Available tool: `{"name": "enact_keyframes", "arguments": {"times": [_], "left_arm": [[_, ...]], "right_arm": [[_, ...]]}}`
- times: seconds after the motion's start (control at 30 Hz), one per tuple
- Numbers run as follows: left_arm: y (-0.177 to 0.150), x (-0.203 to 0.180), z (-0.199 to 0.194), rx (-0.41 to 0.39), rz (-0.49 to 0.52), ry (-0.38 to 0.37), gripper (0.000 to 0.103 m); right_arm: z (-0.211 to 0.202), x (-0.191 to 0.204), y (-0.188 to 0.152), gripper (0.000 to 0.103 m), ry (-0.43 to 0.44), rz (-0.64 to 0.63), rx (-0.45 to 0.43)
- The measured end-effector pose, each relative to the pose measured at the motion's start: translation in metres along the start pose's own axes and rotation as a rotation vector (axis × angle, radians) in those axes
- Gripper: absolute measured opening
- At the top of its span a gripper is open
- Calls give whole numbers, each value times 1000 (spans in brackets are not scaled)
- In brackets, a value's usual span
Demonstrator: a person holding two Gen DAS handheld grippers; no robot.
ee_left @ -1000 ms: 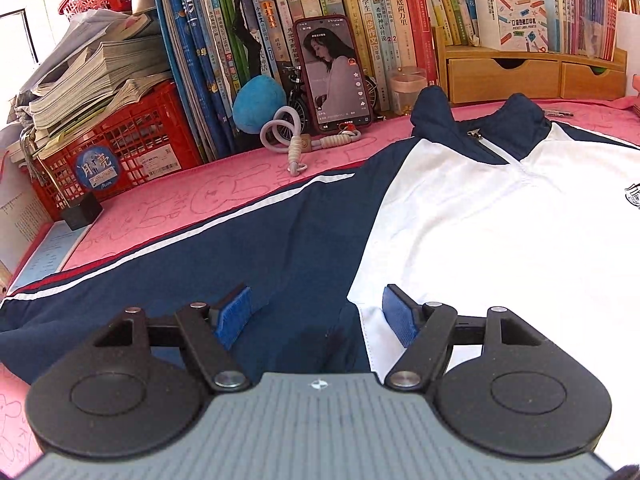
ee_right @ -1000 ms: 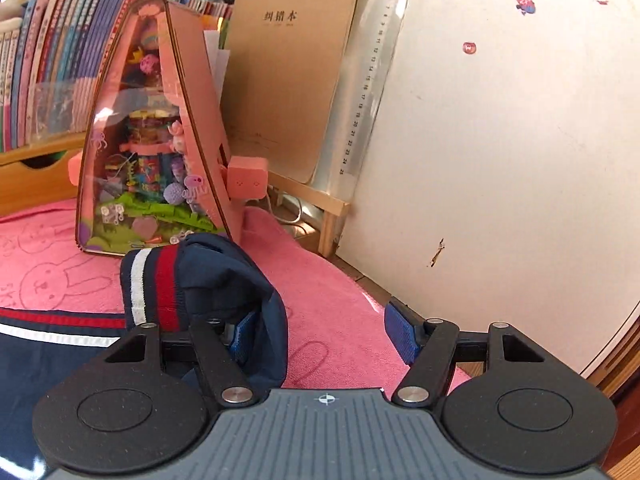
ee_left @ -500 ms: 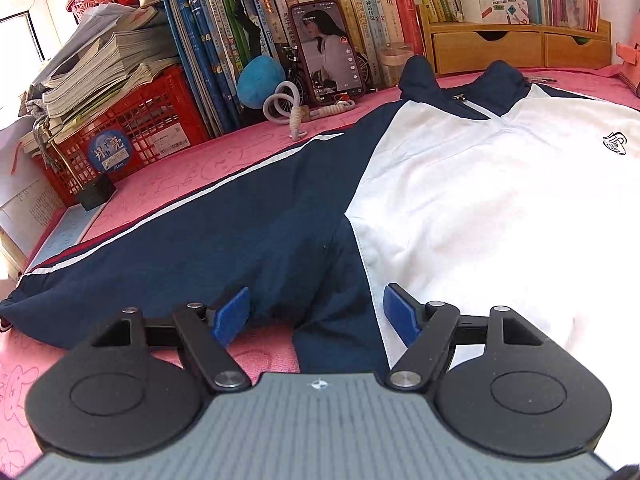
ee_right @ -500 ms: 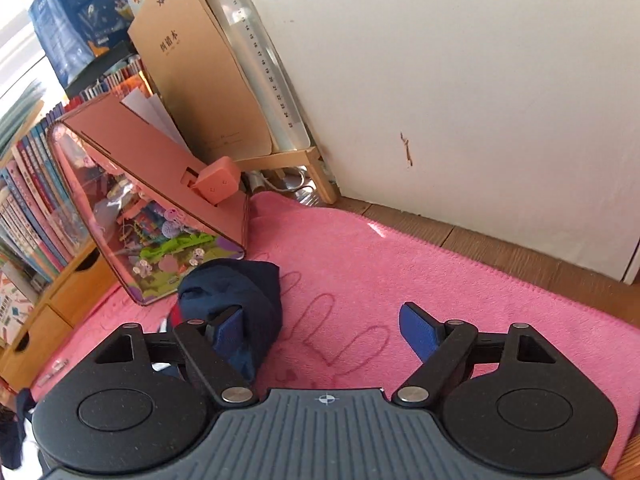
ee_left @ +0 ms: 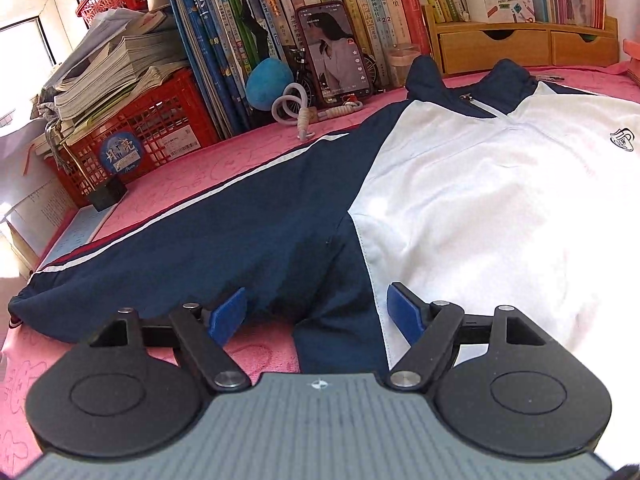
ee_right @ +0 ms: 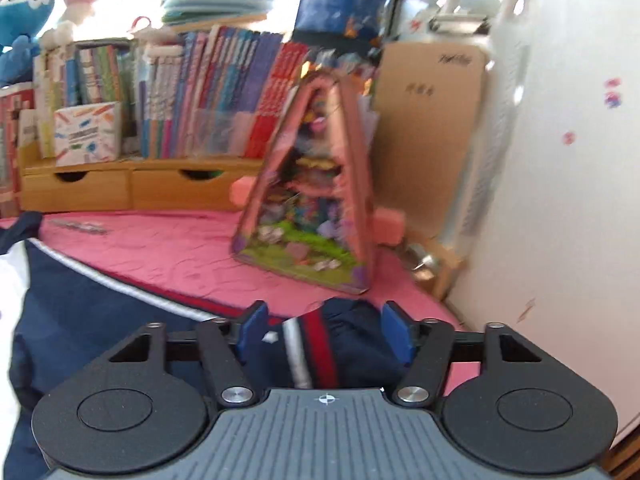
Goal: Fold clothes
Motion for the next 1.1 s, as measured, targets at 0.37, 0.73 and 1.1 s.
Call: {"name": "enact_keyframes", "arguments": {"times": [0.37, 0.73, 1.1], "left_arm": [[-2, 3, 2, 7, -31, -5, 81], [14, 6, -23, -17, -108, -150, 80], [-8, -12, -14, -8, -25, -153, 85]], "right_arm": [[1, -91, 0, 42, -580, 159, -34], [-34, 58, -5, 66, 92, -81, -76], [37, 182, -18, 54, 360, -172, 125]]}}
Point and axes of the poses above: each gripper's, at about its wrist camera, not at the fingertips, and z roughly the way its jaws point, x to its left, y to its top, the point moved 2 cm from there along z, roughly the way its jaws point, and after that the axes turned 13 degrees about y, right-handed, at the moved point
